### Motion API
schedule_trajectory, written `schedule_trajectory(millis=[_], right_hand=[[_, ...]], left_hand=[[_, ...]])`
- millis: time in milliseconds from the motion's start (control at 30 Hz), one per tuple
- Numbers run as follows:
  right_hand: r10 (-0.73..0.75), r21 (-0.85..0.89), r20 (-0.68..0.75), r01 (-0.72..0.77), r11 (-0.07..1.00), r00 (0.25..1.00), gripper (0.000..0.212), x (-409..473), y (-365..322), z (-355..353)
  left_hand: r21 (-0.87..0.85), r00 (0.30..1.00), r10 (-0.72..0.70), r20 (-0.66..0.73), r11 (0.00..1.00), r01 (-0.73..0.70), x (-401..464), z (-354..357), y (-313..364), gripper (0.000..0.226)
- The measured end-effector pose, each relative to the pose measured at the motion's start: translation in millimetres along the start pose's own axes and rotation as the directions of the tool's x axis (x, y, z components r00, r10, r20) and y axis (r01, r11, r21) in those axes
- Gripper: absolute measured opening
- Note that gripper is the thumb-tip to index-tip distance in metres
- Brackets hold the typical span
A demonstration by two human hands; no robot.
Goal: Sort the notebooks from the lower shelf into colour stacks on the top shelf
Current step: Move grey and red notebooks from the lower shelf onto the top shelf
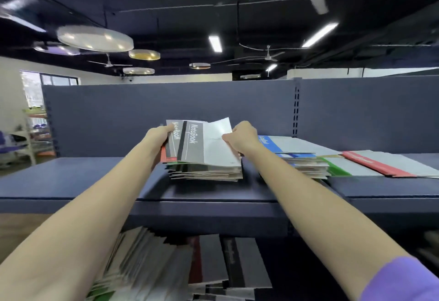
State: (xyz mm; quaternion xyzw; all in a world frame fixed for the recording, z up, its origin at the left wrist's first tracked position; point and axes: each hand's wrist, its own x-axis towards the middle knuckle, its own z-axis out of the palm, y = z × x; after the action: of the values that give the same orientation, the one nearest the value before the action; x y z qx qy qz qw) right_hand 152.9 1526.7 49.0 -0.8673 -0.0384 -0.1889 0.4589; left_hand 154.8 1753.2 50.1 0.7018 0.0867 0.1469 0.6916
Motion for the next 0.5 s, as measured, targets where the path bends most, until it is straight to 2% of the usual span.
schedule_trajectory(millis=[167,267,333,400,500], right_hand=[[0.054,-0.202,-0.041,-0.062,0.977,0.998,0.006,8.6,-8.1,47.7],[0.106,-0.361,-0.108,-0.139,0.922,0.988,0.025,13.2,0.0,60.3],[0.117,-0.466,-0.144,-0.172,0.868,0.983,0.033,16.8,3.0,66.9],[0.129,-0.514,-0.158,-0.193,0.836,0.979,0.037,21.9,2.7,73.5],[0.153,-0.546,-0.156,-0.214,0.81,0.976,0.039,28.3,-1.9,78.1]], left_hand=[[-0.029,0.999,-0.042,0.034,0.999,0.043,48.8,-57.4,-16.0,0.032],[-0.001,0.994,-0.091,0.066,0.996,0.091,82.3,-85.9,-29.3,0.039],[-0.008,0.99,-0.112,0.081,0.994,0.113,90.0,-96.3,-34.6,0.031],[-0.03,0.985,-0.129,0.115,0.991,0.134,91.3,-101.1,-38.0,0.023],[-0.038,0.976,-0.151,0.156,0.987,0.159,95.2,-104.3,-41.6,0.025]])
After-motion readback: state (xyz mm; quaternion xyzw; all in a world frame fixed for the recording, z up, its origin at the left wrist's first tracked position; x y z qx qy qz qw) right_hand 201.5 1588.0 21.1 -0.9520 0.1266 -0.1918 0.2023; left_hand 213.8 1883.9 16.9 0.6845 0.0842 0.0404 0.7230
